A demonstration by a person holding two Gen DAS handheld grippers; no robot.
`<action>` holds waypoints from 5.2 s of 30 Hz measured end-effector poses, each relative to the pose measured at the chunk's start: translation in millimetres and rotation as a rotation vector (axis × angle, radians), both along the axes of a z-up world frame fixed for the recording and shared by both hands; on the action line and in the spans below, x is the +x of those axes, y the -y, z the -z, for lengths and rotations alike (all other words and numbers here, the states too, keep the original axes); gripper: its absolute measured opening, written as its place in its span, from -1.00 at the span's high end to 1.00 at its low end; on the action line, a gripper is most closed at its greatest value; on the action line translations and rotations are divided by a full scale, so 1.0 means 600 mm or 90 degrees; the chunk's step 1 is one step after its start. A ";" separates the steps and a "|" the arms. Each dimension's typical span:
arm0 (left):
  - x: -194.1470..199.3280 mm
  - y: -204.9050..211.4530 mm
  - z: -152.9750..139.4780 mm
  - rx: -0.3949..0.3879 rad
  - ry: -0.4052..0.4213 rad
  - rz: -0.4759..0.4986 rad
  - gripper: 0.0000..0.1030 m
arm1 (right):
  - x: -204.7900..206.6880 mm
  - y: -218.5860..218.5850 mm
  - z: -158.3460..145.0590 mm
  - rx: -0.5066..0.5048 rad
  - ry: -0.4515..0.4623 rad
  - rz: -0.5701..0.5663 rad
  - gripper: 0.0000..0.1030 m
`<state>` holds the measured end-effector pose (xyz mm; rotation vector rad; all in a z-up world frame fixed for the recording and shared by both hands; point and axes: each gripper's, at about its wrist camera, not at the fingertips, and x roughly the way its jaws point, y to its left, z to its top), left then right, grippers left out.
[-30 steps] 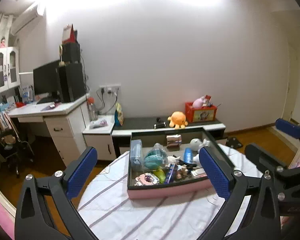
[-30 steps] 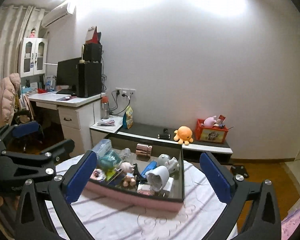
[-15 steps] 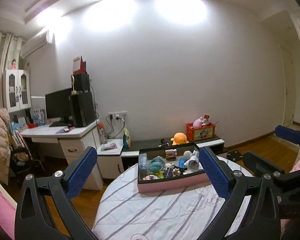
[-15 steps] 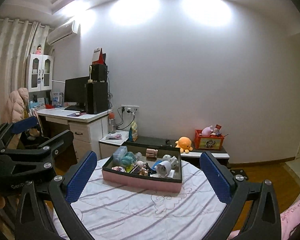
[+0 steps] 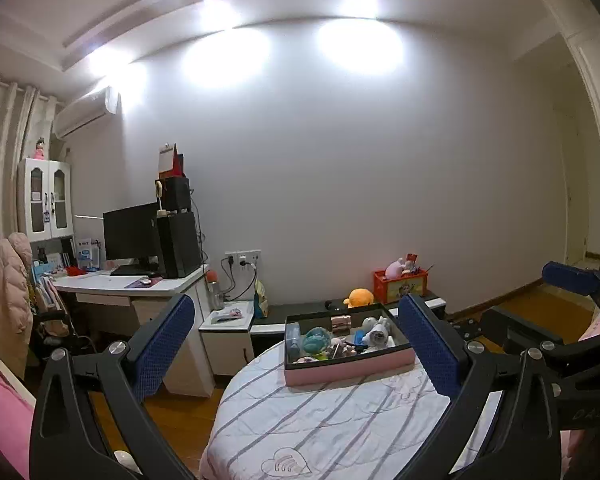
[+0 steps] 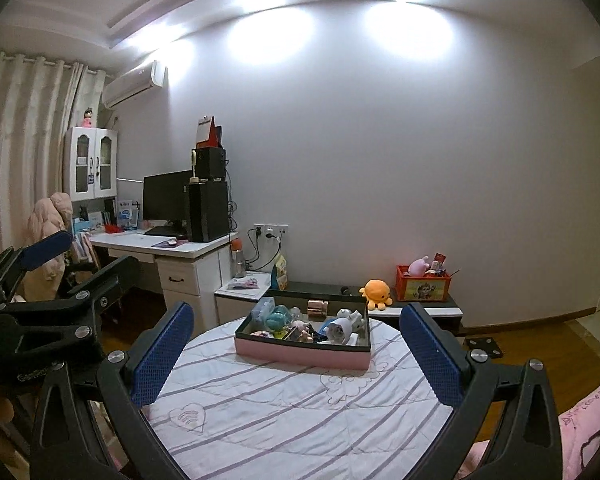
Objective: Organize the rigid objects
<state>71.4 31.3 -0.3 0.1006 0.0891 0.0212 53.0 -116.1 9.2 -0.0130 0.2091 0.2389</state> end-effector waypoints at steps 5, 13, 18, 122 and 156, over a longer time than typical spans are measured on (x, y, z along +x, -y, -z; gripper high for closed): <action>-0.043 0.002 -0.005 0.001 0.020 -0.011 -1.00 | -0.038 -0.001 -0.006 0.002 0.012 -0.008 -1.00; -0.091 0.009 -0.012 0.008 0.044 -0.024 -1.00 | -0.079 -0.002 -0.012 -0.003 0.030 -0.001 -1.00; -0.104 0.008 -0.015 0.007 0.049 -0.030 -1.00 | -0.087 -0.001 -0.014 0.001 0.036 -0.002 -1.00; -0.124 -0.005 -0.018 0.006 0.084 -0.027 -0.99 | -0.085 0.006 -0.013 -0.017 0.045 0.004 -1.00; -0.113 -0.008 -0.011 -0.005 0.076 -0.021 -0.95 | -0.083 -0.007 -0.011 -0.017 0.037 0.004 -1.00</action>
